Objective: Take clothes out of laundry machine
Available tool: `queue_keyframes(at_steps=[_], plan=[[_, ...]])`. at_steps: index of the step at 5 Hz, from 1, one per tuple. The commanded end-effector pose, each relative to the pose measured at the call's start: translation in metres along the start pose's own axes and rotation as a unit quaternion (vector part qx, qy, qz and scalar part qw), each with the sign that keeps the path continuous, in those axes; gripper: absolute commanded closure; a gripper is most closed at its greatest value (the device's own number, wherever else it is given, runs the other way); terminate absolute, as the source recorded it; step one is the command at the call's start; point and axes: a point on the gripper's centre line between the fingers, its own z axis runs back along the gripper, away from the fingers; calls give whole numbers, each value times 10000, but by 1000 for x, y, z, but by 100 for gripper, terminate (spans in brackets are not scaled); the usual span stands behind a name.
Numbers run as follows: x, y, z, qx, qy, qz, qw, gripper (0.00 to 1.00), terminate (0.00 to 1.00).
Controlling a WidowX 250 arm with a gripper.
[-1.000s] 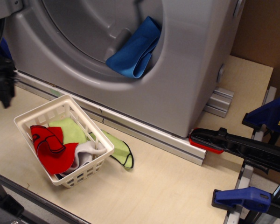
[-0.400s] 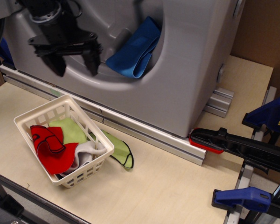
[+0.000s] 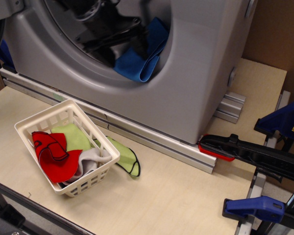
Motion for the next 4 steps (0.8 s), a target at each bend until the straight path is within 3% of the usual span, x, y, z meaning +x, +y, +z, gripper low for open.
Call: queue_keyframes(at_steps=[1,2,3,4], plan=[[27,-19,-4,-415,112,369,9984,0,0],[20,-6,-20,-251,403,359,9982,0,0],[15,-3,-27,-290,650,288,9970,0,0],[14,-1,-27,-118,677,126,9976,100,0]])
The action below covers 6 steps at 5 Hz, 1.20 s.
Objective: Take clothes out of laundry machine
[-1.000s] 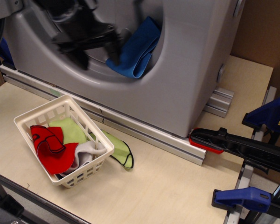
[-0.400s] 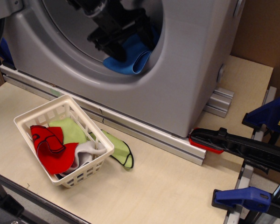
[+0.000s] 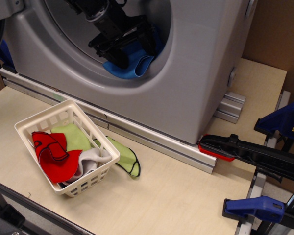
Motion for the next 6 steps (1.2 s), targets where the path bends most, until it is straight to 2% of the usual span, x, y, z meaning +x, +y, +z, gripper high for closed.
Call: queue_keyframes(at_steps=[1,2,3,4,5,6], plan=[[2,1,16,76,-106,-263,9996,100,0],[4,8,29,275,-239,-205,9991,100,0],[7,12,52,324,-461,-236,9981,100,0],[-10,27,79,624,-480,-312,9964,100,0],[-35,49,92,1427,-240,-108,9894,100,0],[-49,74,79,1694,313,-59,9850,100,0]])
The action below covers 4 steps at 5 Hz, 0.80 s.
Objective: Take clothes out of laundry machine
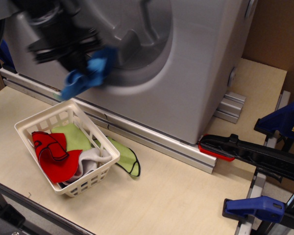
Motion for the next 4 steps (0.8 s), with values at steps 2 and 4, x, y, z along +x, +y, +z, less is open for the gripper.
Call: queue_keyframes(at_steps=[2,4], plan=[[-25,35,-20,578,623,26,9964,100,0],[-50,69,-27,978,847,371,9909,100,0]])
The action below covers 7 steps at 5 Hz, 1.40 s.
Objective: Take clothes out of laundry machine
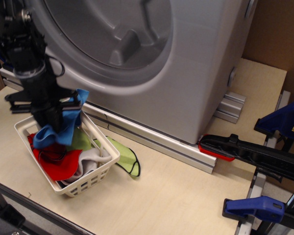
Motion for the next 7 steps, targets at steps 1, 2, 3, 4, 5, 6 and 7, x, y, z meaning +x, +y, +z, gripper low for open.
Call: queue_keyframes(at_steps=[1,2,3,4,5,6,7], plan=[[3,8,8,330,147,241,9991,0,0],[8,9,21,121,-121,425,9989,0,0],[17,2,35,0,-254,426,9988,0,0],[26,-5,55,-65,-424,475,9979,0,0],[37,-12,89,-125,-738,499,9959,0,0],[37,-12,89,-125,-738,499,9959,0,0],[37,-12,89,-125,-738,499,9959,0,0]])
